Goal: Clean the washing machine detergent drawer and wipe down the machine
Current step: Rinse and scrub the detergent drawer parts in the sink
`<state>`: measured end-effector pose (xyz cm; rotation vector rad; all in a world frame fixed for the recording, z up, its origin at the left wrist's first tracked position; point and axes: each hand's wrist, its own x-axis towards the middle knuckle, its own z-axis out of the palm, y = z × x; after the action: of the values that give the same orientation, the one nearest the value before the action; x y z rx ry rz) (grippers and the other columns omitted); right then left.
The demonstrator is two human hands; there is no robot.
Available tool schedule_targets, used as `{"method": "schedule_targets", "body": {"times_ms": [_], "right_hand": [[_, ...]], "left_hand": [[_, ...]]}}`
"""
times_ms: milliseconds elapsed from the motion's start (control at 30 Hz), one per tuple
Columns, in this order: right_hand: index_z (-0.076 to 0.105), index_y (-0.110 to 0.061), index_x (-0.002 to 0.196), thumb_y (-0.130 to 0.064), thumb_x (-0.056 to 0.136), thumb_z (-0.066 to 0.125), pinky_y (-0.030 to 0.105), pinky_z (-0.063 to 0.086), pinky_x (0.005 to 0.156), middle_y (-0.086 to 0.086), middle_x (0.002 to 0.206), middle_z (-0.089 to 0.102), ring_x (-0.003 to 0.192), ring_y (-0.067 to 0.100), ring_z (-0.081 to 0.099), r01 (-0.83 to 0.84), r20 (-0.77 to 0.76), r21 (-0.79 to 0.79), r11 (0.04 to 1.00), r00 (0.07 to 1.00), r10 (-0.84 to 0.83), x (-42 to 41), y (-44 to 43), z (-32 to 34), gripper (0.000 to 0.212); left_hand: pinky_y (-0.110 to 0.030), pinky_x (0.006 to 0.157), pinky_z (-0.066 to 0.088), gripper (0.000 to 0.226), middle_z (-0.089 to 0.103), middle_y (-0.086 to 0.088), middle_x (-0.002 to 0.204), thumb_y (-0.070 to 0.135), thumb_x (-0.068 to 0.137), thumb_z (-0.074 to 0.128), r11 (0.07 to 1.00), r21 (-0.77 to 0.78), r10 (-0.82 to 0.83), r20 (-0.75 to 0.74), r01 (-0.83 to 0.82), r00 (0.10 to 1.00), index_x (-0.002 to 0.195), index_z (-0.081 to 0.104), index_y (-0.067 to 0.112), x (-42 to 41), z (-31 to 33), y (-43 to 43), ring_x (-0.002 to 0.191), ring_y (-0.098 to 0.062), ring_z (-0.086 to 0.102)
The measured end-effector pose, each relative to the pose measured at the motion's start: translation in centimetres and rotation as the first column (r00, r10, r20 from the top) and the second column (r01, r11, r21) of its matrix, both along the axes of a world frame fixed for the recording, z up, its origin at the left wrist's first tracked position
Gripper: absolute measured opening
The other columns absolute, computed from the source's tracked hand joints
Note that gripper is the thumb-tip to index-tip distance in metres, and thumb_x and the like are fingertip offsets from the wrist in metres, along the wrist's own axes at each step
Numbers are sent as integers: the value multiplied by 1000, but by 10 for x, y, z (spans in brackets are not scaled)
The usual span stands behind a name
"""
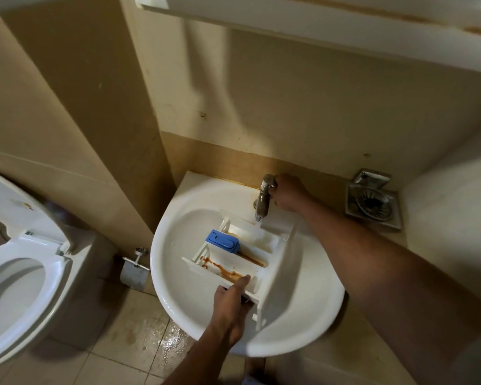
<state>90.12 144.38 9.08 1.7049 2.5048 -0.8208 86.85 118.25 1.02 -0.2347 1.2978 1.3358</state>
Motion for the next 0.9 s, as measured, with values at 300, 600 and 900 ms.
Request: {"method": "schedule_targets", "body": {"times_ms": [300, 600, 900], "right_hand": [[63, 0, 123, -16, 100, 52, 47, 53, 94, 20, 123, 65, 110, 36, 64, -4, -35, -37, 999, 999, 3, 1, -1, 2, 30], [64, -21, 121, -8, 88, 48, 31, 51, 74, 9, 114, 70, 107, 30, 66, 153, 2, 22, 988, 988, -154, -23, -33, 6, 38], [66, -18, 62, -53, 99, 44, 43, 53, 72, 1, 60, 64, 61, 21, 60, 78, -347, -279, 957, 921, -176, 19, -38, -2, 56]], "left_hand": [[-52, 87, 59, 33, 73, -24, 110, 9, 92, 67, 995, -52, 86, 4, -85, 996, 122, 60, -4, 8, -3, -4, 102, -42, 69], [-52, 90, 58, 35, 69, -17, 115, 1, 90, 68, 991, 26, 134, -96, -132, 986, 121, 52, 6, -10, -4, 7, 102, -32, 69], [-38, 77, 61, 32, 78, -10, 104, 11, 87, 68, 988, 16, -150, -147, 154, 978, 118, 66, 11, -38, -11, -7, 97, -30, 74]]}}
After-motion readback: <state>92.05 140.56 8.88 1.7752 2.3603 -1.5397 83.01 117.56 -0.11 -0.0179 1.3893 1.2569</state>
